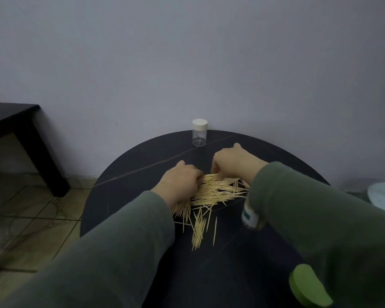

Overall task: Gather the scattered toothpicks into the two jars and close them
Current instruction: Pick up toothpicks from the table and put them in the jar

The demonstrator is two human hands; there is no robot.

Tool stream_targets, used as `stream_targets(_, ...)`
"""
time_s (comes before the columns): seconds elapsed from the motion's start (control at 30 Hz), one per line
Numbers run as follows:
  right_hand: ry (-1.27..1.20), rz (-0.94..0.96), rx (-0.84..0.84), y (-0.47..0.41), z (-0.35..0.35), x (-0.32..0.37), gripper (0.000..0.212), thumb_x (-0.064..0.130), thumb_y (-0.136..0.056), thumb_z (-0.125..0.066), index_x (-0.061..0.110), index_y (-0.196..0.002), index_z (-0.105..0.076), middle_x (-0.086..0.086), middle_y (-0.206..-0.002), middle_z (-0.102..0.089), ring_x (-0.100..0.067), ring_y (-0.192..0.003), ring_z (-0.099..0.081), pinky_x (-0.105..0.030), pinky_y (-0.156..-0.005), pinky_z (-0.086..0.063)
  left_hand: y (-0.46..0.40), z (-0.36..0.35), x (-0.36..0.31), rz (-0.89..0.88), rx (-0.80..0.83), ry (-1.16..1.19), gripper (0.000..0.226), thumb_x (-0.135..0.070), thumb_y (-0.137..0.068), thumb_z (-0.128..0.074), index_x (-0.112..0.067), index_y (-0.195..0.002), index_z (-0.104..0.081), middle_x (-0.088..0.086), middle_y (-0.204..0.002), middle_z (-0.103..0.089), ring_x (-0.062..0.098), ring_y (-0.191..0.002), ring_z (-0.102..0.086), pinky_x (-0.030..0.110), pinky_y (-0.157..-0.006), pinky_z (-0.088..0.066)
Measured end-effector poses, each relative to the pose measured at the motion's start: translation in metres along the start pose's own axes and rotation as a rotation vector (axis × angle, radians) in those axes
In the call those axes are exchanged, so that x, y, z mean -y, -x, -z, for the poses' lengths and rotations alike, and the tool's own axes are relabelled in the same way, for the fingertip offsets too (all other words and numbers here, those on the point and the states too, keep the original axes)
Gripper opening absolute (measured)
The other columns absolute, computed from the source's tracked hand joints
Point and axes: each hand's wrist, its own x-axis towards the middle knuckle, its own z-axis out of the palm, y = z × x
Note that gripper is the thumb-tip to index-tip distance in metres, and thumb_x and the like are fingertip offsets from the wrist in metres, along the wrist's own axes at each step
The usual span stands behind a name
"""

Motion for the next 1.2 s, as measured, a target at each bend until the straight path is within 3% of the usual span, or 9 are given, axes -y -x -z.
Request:
stream_targets(0.4,0.098,0.003,-0.062,0.0,-0.005,-0.008,0.018,0.028,-0.095,-0.055,0.022,-0.11,-0.065,0.005,-0.109,-0.066,-0.019,-0.105,-0.06,-0.047,-0.104,-0.028,-0.007,-0.001,-0.006,0.029,-0.111,-0.073,0.031,-0.034,-0.1,-0.047,-0.027,-0.126,-0.061,-0.003,-0.123,-0.056,0.019,-0.112,-0.043,0.035,-0.089,-0.047)
stream_targets(0.6,0.057,-0.015,-0.085,0.002,-0.006,-0.015,0.023,0.029,-0.094,-0.059,0.025,-0.115,-0.067,0.008,-0.115,-0.067,-0.018,-0.108,-0.059,-0.047,-0.105,-0.026,-0.009,-0.002,-0.011,0.054,-0.145,-0.057,0.029,-0.036,-0.098,-0.049,-0.024,-0.12,-0.064,-0.003,-0.117,-0.058,0.019,-0.108,-0.046,0.034,-0.085,-0.048)
stream_targets(1.2,-0.353,-0.131,-0.302,0.055,-0.013,-0.036,0.028,0.045,-0.086,-0.064,0.031,-0.109,-0.071,0.013,-0.116,-0.067,-0.012,-0.111,-0.055,-0.043,-0.105,-0.023,0.005,0.011,-0.028,0.124,-0.229,-0.04,0.023,-0.031,-0.096,-0.056,-0.027,-0.115,-0.068,-0.003,-0.112,-0.06,0.018,-0.106,-0.045,0.031,-0.079,-0.047)
